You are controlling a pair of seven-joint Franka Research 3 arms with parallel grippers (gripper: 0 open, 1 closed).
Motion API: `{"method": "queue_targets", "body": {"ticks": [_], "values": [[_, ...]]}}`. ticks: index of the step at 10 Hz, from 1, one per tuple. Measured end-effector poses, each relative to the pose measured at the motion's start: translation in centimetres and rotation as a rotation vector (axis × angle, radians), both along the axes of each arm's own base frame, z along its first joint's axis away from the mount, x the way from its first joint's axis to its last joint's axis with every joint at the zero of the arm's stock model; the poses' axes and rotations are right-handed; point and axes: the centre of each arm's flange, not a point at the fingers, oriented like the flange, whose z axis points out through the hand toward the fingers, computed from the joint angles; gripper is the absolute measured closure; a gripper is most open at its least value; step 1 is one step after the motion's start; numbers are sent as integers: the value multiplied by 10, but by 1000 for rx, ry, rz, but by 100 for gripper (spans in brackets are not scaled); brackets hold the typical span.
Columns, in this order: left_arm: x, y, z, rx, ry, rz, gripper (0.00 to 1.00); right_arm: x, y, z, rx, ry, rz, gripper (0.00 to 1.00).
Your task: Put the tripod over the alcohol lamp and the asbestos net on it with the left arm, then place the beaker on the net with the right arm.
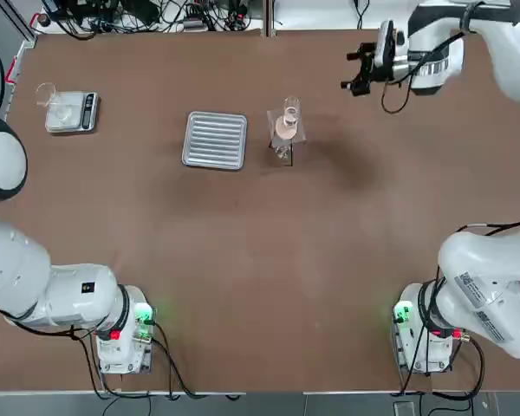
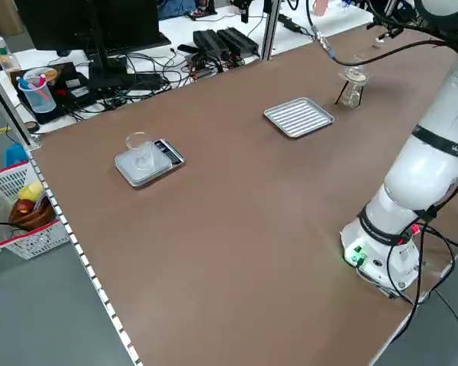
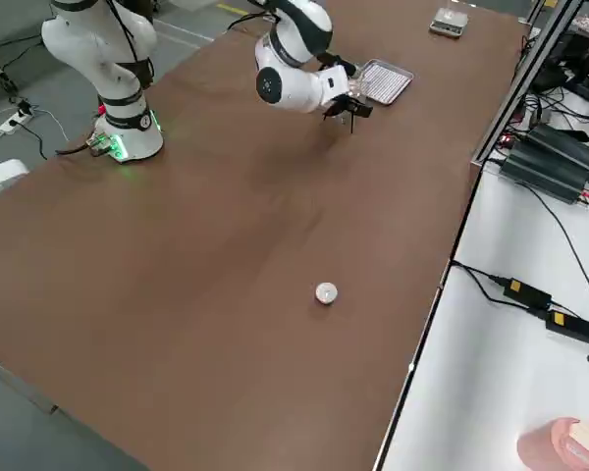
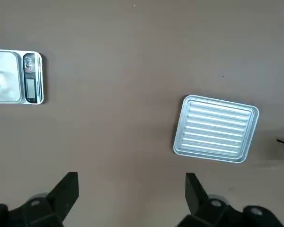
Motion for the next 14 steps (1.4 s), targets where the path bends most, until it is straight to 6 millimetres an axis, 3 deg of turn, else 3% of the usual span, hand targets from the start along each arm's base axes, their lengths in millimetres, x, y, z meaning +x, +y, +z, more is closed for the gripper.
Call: {"method": "queue_targets", "body": {"ticks": [2, 8, 14], "values": [[0, 0, 0, 0, 0, 0, 0, 11, -4, 15, -28, 9, -14, 0], [0, 0, 0, 0, 0, -1, 0, 18, -10, 24, 2, 86, -85, 0], [0, -2, 0, 0, 0, -3, 0, 62, -33, 90, 27, 165, -242, 0]]}}
